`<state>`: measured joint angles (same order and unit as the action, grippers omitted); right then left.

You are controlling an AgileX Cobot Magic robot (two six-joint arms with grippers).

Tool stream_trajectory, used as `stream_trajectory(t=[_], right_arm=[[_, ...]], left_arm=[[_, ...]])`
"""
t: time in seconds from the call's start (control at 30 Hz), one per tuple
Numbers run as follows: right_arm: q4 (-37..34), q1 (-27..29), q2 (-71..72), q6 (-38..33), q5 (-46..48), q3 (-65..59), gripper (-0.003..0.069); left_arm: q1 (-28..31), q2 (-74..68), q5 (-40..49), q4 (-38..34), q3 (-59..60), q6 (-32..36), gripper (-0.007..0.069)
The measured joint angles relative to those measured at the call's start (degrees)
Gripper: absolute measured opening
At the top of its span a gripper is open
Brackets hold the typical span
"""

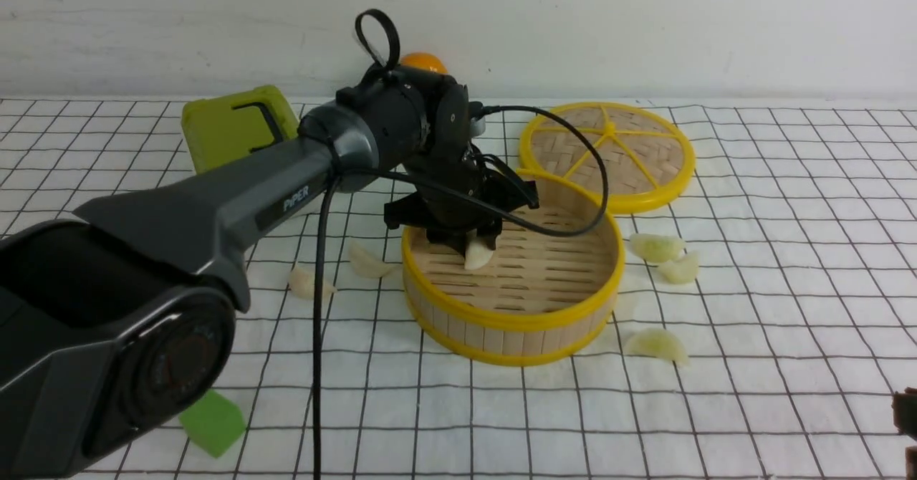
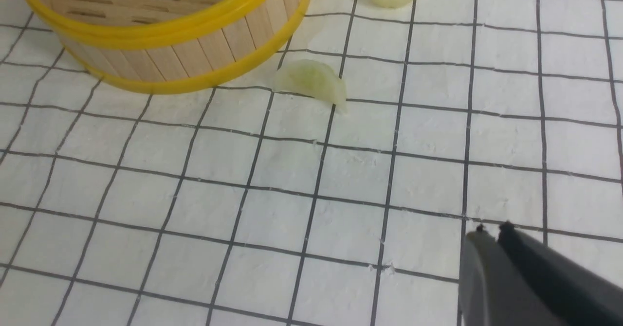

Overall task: Put the dumplings into the steamer on the table with the white tablecloth.
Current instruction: 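Place the dumpling into the bamboo steamer basket with the left gripper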

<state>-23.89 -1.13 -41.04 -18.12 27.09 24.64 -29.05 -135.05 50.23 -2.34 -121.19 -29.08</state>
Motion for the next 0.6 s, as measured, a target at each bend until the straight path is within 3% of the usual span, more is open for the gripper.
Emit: stream_trajectory(t=[0.27,0.43,0.6], right_arm=[[0.00,0.00,0.00,0.00,-0.05,0.00,0.0040],[0.00,0.00,0.00,-0.02,-0.05,0.00,0.0043],[-0.07,0.00,0.00,-0.07,-0.05,0.00,0.0050]], left_arm=[[0.06,1.33,2.67,0.85,-2.41,-2.62,0.0512],[1.13,6.14,10.39,7.71,-6.73,-1.69,0.0533],[6.17,9.93,19.52,12.97,-7.26,2.39,0.0489]])
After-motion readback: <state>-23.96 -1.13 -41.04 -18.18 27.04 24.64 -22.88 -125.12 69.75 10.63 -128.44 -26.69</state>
